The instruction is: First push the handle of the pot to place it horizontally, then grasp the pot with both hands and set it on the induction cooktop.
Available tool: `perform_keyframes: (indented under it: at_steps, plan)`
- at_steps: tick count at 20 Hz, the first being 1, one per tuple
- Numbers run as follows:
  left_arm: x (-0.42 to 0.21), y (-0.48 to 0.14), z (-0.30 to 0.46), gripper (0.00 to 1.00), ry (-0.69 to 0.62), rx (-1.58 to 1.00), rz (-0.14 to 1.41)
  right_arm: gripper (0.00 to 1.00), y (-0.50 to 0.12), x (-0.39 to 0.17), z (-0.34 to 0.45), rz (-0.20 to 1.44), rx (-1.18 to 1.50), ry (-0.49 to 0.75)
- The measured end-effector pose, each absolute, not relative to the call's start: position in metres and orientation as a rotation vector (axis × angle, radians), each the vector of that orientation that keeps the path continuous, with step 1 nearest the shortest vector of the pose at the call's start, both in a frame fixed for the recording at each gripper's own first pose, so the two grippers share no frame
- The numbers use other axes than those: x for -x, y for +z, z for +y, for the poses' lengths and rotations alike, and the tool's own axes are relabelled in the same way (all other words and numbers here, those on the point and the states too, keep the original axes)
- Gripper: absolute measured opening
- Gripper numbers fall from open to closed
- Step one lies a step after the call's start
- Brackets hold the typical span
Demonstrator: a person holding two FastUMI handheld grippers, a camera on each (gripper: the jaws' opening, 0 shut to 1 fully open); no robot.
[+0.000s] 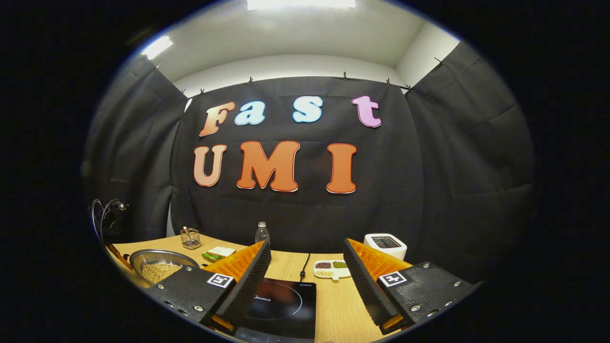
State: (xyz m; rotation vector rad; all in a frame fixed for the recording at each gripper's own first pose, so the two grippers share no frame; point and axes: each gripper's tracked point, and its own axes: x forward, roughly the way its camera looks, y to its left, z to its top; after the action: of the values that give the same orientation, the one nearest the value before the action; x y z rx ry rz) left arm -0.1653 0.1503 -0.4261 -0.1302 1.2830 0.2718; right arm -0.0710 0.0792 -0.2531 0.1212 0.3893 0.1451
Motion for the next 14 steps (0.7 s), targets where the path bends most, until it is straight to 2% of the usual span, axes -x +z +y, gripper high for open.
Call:
perform_keyframes:
  at_steps: [14]
  plan:
    - [0.129,-0.423,0.223,0.01,0.375,-0.157,1.164,0.95,-0.283,0.069,0.103,0.472,-0.151,0.166]
